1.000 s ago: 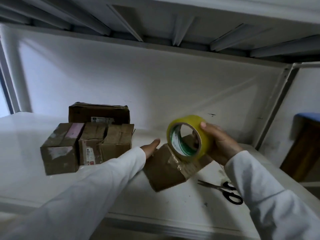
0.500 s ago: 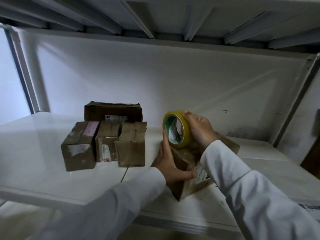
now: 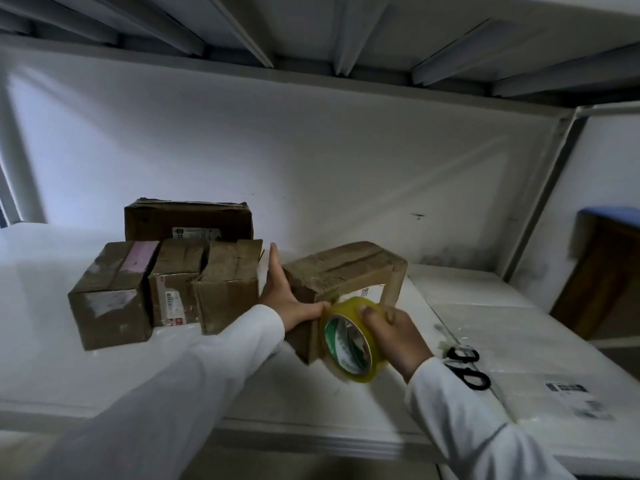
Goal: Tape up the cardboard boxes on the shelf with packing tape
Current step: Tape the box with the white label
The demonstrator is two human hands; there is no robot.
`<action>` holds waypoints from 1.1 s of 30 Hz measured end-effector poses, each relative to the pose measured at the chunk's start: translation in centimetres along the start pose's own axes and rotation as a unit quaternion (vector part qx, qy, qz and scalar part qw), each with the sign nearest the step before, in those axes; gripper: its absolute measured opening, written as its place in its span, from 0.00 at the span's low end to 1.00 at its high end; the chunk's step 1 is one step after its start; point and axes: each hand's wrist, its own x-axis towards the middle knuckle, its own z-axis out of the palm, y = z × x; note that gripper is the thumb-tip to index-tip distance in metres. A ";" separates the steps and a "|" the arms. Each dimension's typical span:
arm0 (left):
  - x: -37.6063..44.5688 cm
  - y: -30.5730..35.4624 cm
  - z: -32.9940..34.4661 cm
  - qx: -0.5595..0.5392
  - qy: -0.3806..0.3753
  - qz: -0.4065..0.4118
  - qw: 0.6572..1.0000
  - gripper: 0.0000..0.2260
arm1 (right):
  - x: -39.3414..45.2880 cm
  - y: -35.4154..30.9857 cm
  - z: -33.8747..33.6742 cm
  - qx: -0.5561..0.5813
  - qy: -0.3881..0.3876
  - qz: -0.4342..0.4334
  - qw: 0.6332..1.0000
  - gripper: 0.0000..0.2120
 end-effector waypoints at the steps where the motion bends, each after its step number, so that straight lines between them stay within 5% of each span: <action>1: -0.2 0.0 0.1 0.005 -0.005 0.005 1.000 0.61 | -0.1 0.6 0.2 0.015 0.004 0.003 1.000 0.11; 7: -0.3 0.1 -0.2 -0.002 -0.013 0.010 1.000 0.60 | 0.4 1.1 -1.1 0.062 -0.106 0.031 0.992 0.14; 9: -0.3 0.1 -0.3 0.009 -0.021 0.007 1.000 0.60 | 1.9 1.7 -3.8 0.045 -0.041 0.040 0.997 0.16; 11: 0.0 0.2 -0.3 0.017 -0.023 0.009 1.000 0.60 | 3.8 3.9 -7.6 -0.110 0.060 0.035 0.992 0.09; 14: 0.0 0.2 -0.2 0.022 -0.023 0.009 0.999 0.59 | 4.4 7.7 -11.8 -0.437 -0.032 0.126 0.890 0.15; 16: 0.1 0.1 -0.1 0.022 -0.024 0.004 0.999 0.59 | 4.0 9.2 -12.6 -0.525 -0.096 0.144 0.834 0.19; 20: 0.3 0.1 -0.2 0.019 -0.024 0.004 1.000 0.58 | 3.3 9.7 -12.6 -0.509 -0.037 0.138 0.849 0.23; 25: 0.2 0.0 -0.1 0.015 -0.025 -0.001 1.000 0.58 | 3.0 9.2 -12.1 -0.579 -0.055 0.161 0.798 0.28; 29: 0.1 0.1 -0.2 0.015 -0.028 -0.007 0.999 0.58 | 2.4 7.9 -10.8 -0.557 -0.133 0.137 0.808 0.09; 33: 0.2 0.2 -0.1 0.017 -0.031 -0.009 0.999 0.58 | 2.3 6.5 -12.5 -0.267 -0.118 0.153 0.944 0.15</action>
